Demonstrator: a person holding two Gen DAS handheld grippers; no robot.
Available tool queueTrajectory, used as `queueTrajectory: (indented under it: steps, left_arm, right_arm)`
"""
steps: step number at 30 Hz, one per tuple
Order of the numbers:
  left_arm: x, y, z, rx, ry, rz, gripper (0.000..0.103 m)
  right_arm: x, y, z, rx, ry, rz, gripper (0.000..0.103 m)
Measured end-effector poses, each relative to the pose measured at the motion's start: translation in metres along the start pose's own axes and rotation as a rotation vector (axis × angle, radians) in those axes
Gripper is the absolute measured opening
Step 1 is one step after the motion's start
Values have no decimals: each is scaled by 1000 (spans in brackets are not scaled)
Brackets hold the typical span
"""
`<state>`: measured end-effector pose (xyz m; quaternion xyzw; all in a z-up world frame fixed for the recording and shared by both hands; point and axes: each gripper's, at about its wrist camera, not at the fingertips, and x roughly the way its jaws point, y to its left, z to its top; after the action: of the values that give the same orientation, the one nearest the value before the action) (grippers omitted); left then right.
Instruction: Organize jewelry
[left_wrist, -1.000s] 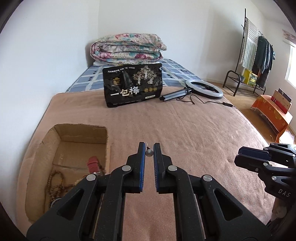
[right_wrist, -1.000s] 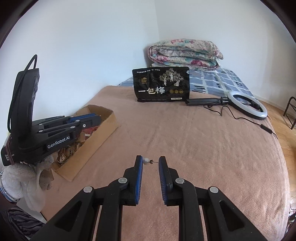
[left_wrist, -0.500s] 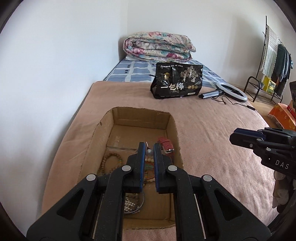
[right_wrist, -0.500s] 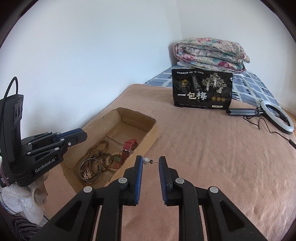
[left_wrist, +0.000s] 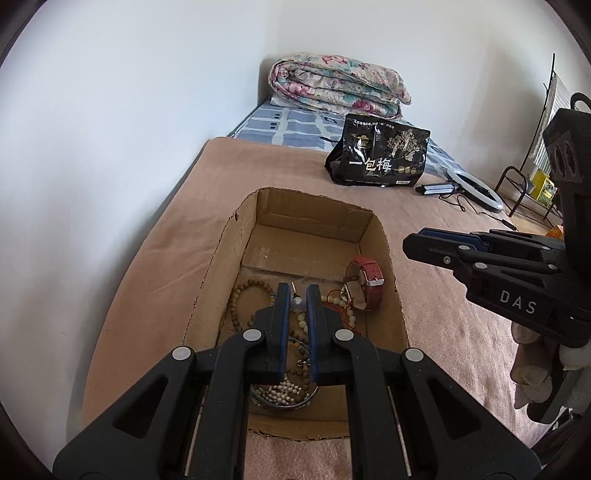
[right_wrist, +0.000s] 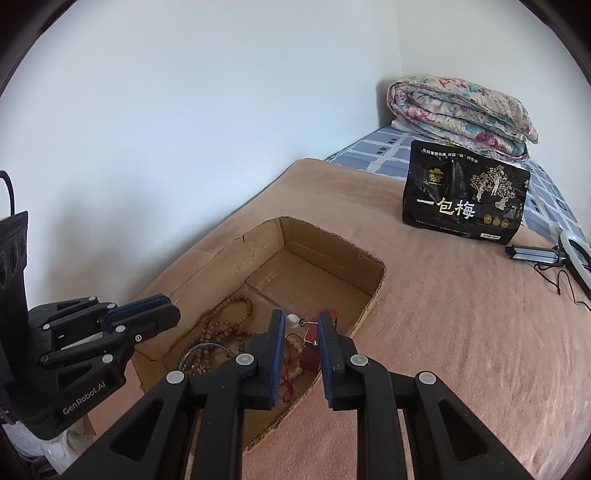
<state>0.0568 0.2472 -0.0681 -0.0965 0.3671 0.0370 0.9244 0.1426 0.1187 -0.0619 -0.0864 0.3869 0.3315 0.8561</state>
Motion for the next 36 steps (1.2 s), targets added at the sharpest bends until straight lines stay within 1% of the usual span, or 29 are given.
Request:
queueTrajectory:
  steps: [1, 3, 4, 5, 6, 7, 8, 9, 11, 12, 13, 14, 18, 20, 22, 23, 24, 27, 31, 34, 36]
  left_arm:
    - [0, 0, 1, -1, -2, -4, 7]
    - [0, -2, 1, 8, -5, 3, 7]
    - [0, -2, 2, 12, -5, 6, 8]
    - [0, -3, 2, 14, -3, 9, 23]
    - [0, -3, 1, 13, -5, 13, 36]
    - [-1, -3, 1, 11, -15, 22, 55]
    - [-3, -3, 0, 12, -32, 34, 59]
    - [-4, -4, 0, 16, -40, 39, 59]
    - [-3, -4, 0, 21, -34, 45, 60]
    - [-3, -4, 0, 16, -35, 49, 63]
    - [-4, -3, 0, 8, -36, 53, 69]
    - [-4, -2, 0, 0, -37, 56, 72]
    - [-6, 0, 2, -13, -46, 66, 72]
    - [-6, 0, 3, -14, -46, 74, 73]
    - [-7, 1, 3, -18, -46, 78, 74]
    - [-7, 1, 4, -22, -45, 80, 78]
    - [-9, 1, 4, -26, -46, 82, 79]
    - [-15, 0, 6, -33, -59, 88, 80]
    - [-30, -8, 9, -18, -77, 104, 80]
    - [-42, -15, 13, -12, -85, 119, 84]
    - [-51, -19, 14, -12, -88, 123, 85]
  right_arm:
    - [1, -1, 2, 8, -1, 1, 18]
    - [1, -5, 6, 28, -9, 0, 28]
    - [1, -7, 8, 40, -14, -8, 41]
    - [1, -9, 9, 53, -21, -13, 53]
    - [0, -11, 10, 64, -27, -14, 58]
    - [0, -13, 11, 74, -31, -16, 65]
    - [0, -15, 11, 86, -33, -19, 69]
    - [-1, -16, 11, 94, -35, -23, 71]
    - [-2, -19, 11, 100, -41, -40, 82]
    - [-2, -19, 11, 100, -47, -48, 85]
    - [-3, -19, 11, 100, -53, -56, 89]
    - [-4, -20, 11, 101, -55, -63, 91]
    - [-6, -22, 11, 103, -53, -82, 95]
    - [-9, -23, 11, 103, -61, -92, 100]
    - [-12, -23, 12, 105, -70, -96, 100]
    - [-13, -23, 12, 104, -71, -95, 100]
    - [-15, -23, 12, 103, -72, -95, 100]
    - [-22, -21, 12, 95, -79, -94, 100]
    - [-38, -20, 11, 74, -92, -91, 100]
    - [-55, -21, 9, 65, -107, -86, 101]
    - [-69, -22, 8, 53, -118, -89, 102]
